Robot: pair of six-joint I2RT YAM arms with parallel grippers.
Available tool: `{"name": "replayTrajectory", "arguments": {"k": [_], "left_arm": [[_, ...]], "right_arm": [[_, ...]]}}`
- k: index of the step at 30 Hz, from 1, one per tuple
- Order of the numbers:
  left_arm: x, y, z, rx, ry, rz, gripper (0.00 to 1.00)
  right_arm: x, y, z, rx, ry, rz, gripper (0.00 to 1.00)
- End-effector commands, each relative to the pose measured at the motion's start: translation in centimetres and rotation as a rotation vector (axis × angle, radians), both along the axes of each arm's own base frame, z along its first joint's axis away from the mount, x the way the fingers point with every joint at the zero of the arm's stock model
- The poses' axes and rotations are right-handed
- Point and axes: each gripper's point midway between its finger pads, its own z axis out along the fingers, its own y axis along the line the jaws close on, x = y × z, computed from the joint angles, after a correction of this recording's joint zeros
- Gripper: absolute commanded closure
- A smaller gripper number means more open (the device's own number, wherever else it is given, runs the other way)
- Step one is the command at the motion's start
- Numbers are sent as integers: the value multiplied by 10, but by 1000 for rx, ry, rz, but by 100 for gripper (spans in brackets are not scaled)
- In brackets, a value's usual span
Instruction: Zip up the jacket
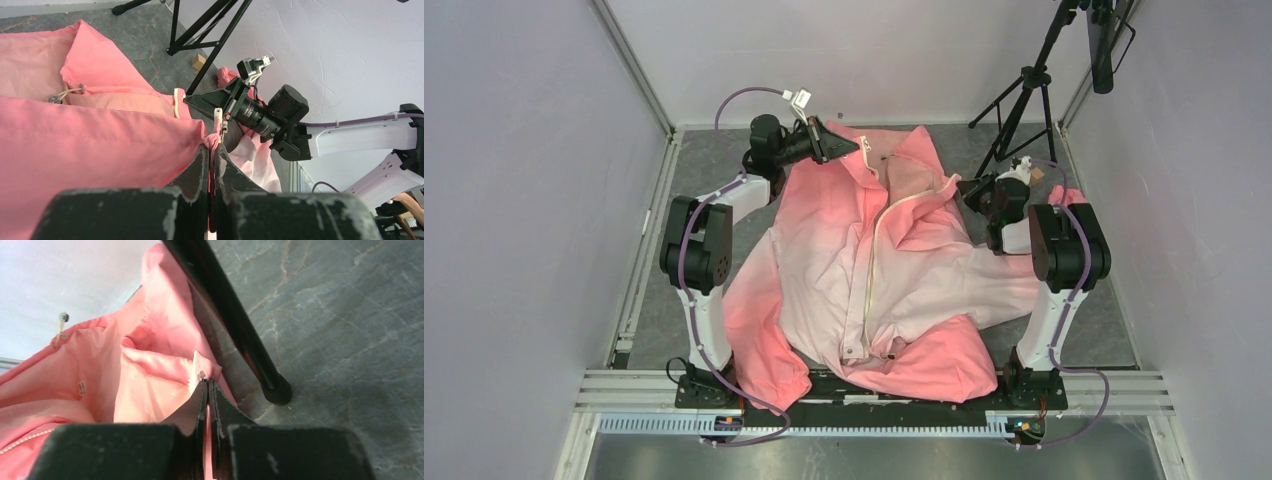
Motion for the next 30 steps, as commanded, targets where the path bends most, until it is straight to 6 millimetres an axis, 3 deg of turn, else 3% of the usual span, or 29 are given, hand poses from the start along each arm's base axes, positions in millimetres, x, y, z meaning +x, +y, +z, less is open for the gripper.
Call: {"name": "replayTrajectory", "arguments": {"k": [1,6,9,17,20,25,30], "left_arm": [[-9,-4,47,-36,-105,-41,98],[-14,-4,53,-36,-117,-54,98],[-18,-5,58,-30,-137,-76,98],[-36,-5,65,16,-227,-155,98],[-47,-7,70,9,-264,-215,98],[-68,-5,79,-7,-380,-274,98],[-69,-4,75,18,-445,-260,98]], "right_arm": [[15,6,51,-42,-200,60,100],[9,26,107,-117,-417,200,100],[0,51,144,-216,-560,369,100],[-55,115,213,-338,-809,749,100],[-72,140,226,-334,-869,892,100],[-75,160,239,-270,-874,989,100],[-84,176,234,-198,-846,1093,100]]}}
